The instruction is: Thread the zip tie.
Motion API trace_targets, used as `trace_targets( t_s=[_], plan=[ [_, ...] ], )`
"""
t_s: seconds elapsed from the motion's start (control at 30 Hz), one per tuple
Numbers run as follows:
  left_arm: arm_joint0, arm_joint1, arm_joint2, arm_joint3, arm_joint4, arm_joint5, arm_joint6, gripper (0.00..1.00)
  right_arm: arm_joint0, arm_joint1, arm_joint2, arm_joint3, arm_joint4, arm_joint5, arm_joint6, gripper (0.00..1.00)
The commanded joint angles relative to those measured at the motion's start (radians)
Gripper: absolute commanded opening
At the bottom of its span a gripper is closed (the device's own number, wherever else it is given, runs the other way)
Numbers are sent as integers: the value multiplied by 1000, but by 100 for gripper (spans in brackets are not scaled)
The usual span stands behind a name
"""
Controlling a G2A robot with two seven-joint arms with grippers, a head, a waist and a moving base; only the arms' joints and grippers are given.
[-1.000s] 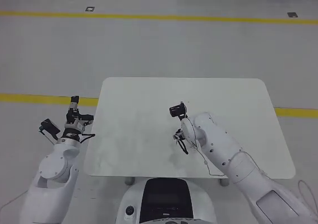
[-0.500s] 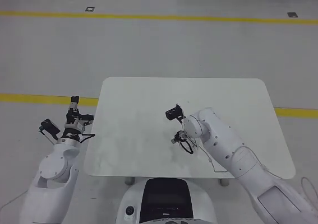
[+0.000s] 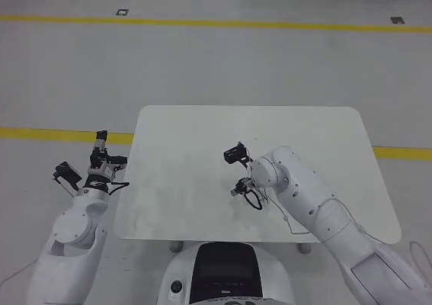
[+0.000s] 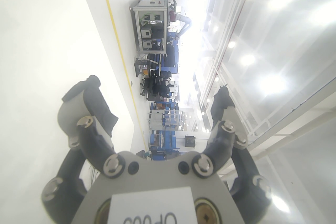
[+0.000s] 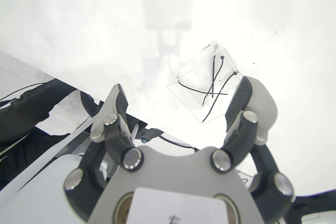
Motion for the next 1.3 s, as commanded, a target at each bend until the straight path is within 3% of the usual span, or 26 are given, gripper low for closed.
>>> trace_targets(
  t_s=[0.0,0.37,1.27],
  plan=[
    [0,0,0,0,0,0,0,100,-11,5,10,-21,-5,-6,7,100],
    [0,0,0,0,0,0,0,100,-41,28,20,-93,-15,5,31,100],
    [0,0,0,0,0,0,0,100,-54,30,13,-88,-47,-1,8,100]
  ],
)
